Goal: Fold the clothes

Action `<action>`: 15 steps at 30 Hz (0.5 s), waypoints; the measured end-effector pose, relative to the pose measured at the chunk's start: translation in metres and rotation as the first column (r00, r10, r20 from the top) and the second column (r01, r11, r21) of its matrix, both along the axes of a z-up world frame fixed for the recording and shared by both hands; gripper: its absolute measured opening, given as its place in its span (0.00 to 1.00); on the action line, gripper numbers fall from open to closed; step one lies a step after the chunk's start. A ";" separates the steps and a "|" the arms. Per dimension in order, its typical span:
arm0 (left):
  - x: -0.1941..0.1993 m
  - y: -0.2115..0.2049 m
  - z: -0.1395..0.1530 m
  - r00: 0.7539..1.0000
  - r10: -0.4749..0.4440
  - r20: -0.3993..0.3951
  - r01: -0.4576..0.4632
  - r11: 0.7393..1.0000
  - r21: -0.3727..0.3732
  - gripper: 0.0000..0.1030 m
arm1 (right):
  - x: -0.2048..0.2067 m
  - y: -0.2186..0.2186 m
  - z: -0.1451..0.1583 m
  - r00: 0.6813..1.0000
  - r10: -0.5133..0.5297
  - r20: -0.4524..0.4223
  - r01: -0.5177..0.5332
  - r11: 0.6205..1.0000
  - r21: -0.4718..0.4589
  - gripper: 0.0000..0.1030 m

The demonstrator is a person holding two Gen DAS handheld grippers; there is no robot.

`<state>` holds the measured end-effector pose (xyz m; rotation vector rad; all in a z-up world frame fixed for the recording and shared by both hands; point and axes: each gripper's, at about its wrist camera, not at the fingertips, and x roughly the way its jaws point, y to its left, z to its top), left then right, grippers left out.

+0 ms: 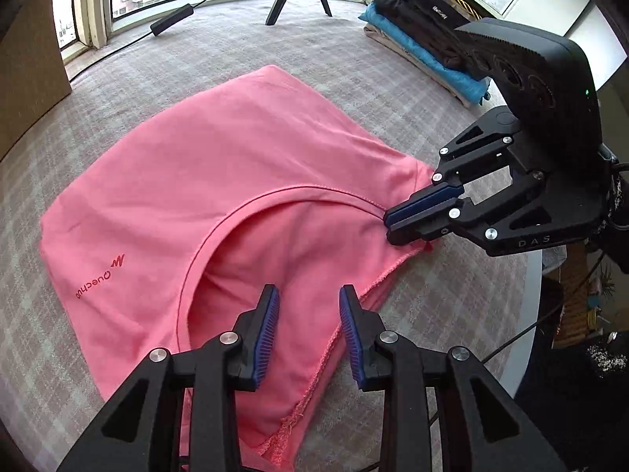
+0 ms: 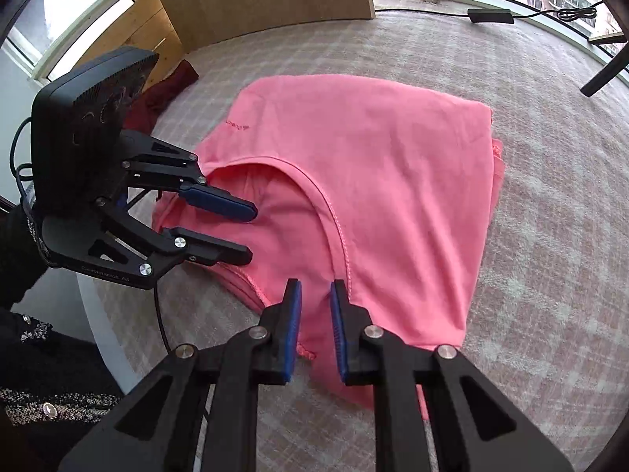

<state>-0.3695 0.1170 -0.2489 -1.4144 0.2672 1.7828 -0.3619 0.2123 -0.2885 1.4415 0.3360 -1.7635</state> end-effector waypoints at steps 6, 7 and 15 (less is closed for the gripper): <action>0.000 -0.008 0.019 0.997 0.042 -0.062 -0.042 0.999 0.003 0.32 | -0.002 0.007 0.028 0.999 -0.044 -0.027 0.040 0.991 -0.128 0.06; -0.005 -0.009 0.017 0.996 0.066 -0.055 -0.066 0.998 0.004 0.32 | -0.008 0.003 0.027 0.997 -0.063 -0.038 0.058 0.989 -0.135 0.06; 0.013 -0.097 0.051 0.956 0.293 -0.020 -0.293 0.956 0.031 0.32 | 0.005 0.030 0.024 0.996 -0.077 0.045 0.080 0.995 -0.054 0.12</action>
